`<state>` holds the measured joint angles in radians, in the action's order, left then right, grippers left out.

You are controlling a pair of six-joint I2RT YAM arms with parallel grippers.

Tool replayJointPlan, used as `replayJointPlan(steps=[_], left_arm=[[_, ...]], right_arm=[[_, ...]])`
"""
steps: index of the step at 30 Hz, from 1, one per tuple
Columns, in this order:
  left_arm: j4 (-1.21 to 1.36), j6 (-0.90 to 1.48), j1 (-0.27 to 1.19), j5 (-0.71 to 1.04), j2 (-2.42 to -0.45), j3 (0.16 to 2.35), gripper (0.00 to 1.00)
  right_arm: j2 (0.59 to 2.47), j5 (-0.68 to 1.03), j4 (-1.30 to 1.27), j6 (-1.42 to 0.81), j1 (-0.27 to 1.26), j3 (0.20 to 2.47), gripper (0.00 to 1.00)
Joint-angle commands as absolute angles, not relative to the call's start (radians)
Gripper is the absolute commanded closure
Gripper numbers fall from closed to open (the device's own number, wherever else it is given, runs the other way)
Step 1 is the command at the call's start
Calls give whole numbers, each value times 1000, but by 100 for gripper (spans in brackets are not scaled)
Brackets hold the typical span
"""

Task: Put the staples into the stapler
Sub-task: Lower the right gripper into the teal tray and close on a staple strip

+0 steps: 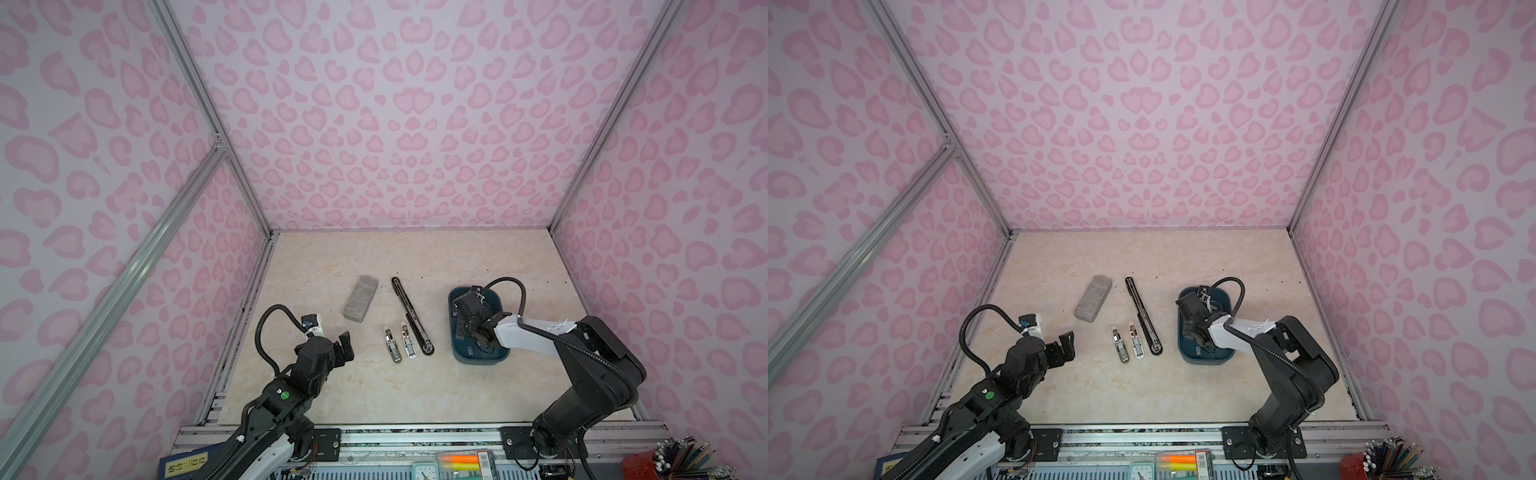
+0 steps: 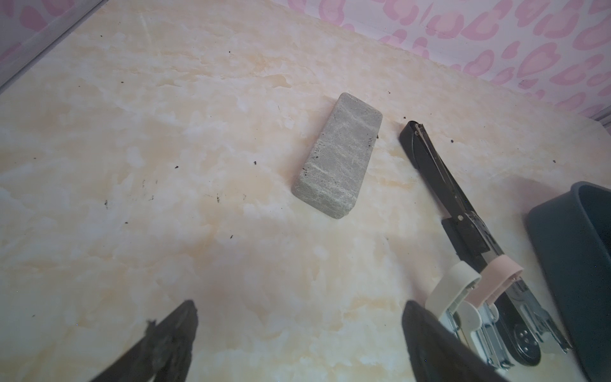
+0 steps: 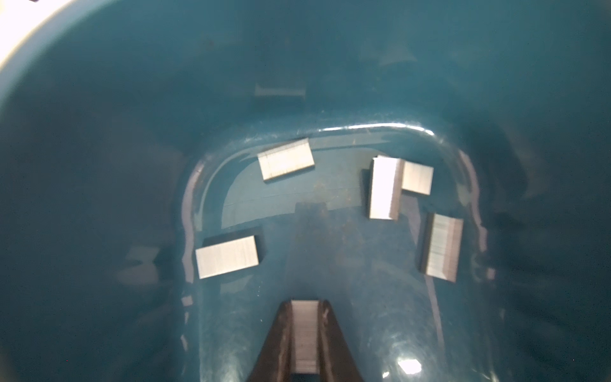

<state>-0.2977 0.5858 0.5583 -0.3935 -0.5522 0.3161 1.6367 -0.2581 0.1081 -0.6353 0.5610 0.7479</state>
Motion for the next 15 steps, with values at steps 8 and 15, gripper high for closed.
replayJointPlan(steps=[8,15], left_arm=[[-277,592,558,-402,-539,321,2],[-280,592,558,-385,-519,313,2]], right_arm=[[1588,-239,160,-631,549,753,88],[1453,-249,153,-615,561,753,91]])
